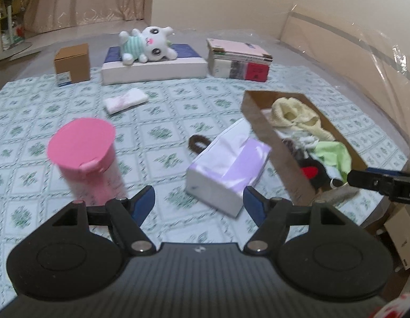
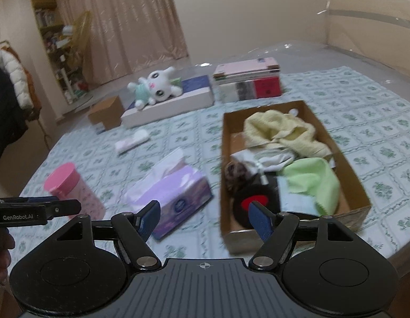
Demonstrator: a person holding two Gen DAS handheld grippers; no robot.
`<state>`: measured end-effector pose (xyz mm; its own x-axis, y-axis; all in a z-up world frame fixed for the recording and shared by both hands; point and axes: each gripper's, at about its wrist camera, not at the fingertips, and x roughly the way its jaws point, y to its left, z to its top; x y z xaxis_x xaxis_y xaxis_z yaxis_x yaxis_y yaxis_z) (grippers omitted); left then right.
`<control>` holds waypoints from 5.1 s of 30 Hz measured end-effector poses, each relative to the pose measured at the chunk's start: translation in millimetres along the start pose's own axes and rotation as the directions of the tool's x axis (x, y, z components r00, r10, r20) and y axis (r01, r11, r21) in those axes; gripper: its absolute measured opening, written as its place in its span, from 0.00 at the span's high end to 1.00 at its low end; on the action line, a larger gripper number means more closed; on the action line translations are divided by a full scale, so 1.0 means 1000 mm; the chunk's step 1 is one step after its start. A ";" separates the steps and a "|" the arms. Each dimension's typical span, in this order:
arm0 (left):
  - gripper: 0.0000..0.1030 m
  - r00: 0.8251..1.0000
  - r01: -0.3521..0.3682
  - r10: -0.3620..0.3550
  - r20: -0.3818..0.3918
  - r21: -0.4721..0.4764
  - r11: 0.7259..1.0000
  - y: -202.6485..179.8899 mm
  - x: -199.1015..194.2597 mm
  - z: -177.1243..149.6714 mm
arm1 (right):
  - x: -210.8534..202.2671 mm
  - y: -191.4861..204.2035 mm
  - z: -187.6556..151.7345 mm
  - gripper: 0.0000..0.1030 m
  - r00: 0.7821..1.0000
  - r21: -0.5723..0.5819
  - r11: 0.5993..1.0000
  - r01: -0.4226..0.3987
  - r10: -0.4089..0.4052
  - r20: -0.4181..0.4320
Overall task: Organize soft objects
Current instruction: 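Move both tools away from the tray toward the brown hair tie, then grasp the brown hair tie with the right gripper and lift it, then grasp the white-pink folded cloth with the left gripper while the right holds the hair tie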
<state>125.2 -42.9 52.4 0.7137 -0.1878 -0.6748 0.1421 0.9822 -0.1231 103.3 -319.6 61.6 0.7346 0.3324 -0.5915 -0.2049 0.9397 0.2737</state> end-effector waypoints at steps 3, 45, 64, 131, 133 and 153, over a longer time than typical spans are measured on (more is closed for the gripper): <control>0.32 1.000 0.000 -0.001 -0.013 -0.018 1.000 0.007 -0.003 -0.009 | 0.003 0.011 -0.003 0.29 1.000 -0.020 1.000 -0.018 0.017 -0.016; 0.31 0.999 0.051 -0.046 -0.024 0.309 0.950 0.110 -0.037 0.088 | 0.090 0.092 0.081 0.29 0.980 -0.361 0.925 -0.121 0.053 -0.192; 0.31 0.995 0.071 -0.024 -0.098 0.512 0.856 0.139 0.020 0.154 | 0.148 0.114 0.131 0.29 0.957 -0.477 0.859 -0.187 0.050 -0.286; 0.31 0.934 0.186 -0.026 -0.356 0.425 0.886 0.185 0.268 0.193 | 0.361 0.087 0.158 0.84 0.832 -0.368 0.904 -0.218 -0.026 -0.555; 0.31 0.939 0.180 -0.023 -0.342 0.436 0.882 0.182 0.279 0.197 | 0.361 0.083 0.166 0.84 0.844 -0.344 0.916 -0.204 -0.014 -0.537; 0.74 0.929 0.151 0.051 -0.365 0.503 0.851 0.177 0.348 0.196 | 0.386 0.066 0.155 0.84 0.879 -0.270 0.943 -0.196 0.047 -0.474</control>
<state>533.0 63.7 -61.9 0.4201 -0.1215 -0.8993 0.5738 0.8033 0.1595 473.6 -141.5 -31.3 0.3294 0.3742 -0.8669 -0.5120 0.8422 0.1689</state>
